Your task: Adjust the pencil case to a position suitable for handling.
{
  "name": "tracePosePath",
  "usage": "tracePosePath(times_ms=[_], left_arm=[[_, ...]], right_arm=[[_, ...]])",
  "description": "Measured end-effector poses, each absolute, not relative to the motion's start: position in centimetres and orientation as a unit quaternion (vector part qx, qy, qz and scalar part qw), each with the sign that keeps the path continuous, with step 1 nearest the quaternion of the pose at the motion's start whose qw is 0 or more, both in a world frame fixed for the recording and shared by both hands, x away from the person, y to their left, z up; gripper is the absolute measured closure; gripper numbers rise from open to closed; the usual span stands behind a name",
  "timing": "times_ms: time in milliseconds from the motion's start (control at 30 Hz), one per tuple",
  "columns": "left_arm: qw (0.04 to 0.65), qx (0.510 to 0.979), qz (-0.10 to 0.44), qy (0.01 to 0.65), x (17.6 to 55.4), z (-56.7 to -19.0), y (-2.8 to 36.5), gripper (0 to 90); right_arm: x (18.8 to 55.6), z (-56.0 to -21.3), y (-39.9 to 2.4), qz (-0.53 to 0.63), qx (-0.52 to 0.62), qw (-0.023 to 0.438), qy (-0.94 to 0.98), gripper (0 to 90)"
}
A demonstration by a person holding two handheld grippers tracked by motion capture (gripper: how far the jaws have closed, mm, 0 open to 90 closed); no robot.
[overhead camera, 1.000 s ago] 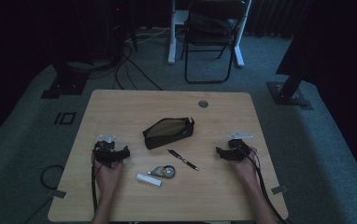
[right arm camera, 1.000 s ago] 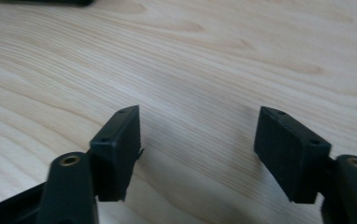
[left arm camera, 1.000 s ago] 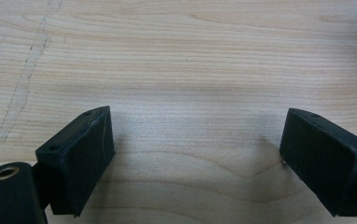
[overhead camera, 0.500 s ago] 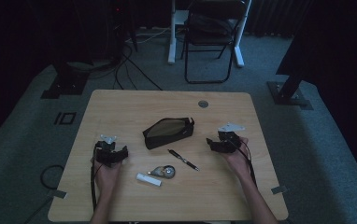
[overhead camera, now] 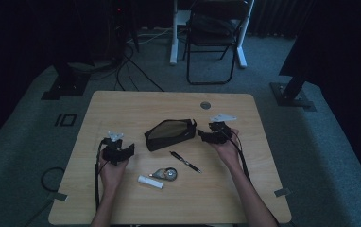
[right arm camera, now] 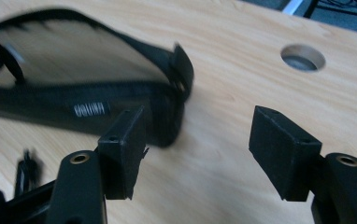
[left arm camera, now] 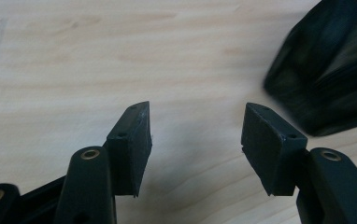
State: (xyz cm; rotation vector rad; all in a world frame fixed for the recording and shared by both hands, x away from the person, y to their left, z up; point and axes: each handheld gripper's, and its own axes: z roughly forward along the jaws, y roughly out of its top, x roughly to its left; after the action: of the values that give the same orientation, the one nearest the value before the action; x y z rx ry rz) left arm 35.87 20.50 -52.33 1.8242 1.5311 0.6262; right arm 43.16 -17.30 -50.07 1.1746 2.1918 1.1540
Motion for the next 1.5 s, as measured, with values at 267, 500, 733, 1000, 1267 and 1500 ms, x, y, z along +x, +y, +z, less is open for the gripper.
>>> tracePosePath(times_ms=[267, 500, 733, 1000, 1267, 1500], left_arm=[[0.367, 0.699, 0.228, 0.569, 36.7, -50.9, 18.3, 41.1], [0.364, 0.713, 0.227, 0.555, 37.5, -50.8, 16.4, 40.7], [0.361, 0.705, 0.218, 0.571, 37.9, -51.4, 16.7, 42.9], [0.360, 0.708, 0.212, 0.569, 36.6, -51.9, 17.7, 46.7], [0.366, 0.711, 0.208, 0.563, 34.6, -51.9, 18.3, 51.0], [0.357, 0.725, 0.219, 0.547, 32.6, -52.0, 18.4, 51.4]], right_arm=[[44.8, -49.3, -15.2, 0.422, 0.412, 0.195, 0.784, 36.2], [45.8, -50.2, -14.0, 0.429, 0.421, 0.175, 0.780, 38.1], [46.0, -50.3, -13.5, 0.433, 0.417, 0.144, 0.786, 42.9], [44.6, -50.3, -12.0, 0.425, 0.387, 0.136, 0.807, 43.4], [43.4, -50.2, -11.2, 0.423, 0.367, 0.127, 0.818, 44.3], [42.5, -50.1, -10.8, 0.425, 0.355, 0.116, 0.824, 44.5]])
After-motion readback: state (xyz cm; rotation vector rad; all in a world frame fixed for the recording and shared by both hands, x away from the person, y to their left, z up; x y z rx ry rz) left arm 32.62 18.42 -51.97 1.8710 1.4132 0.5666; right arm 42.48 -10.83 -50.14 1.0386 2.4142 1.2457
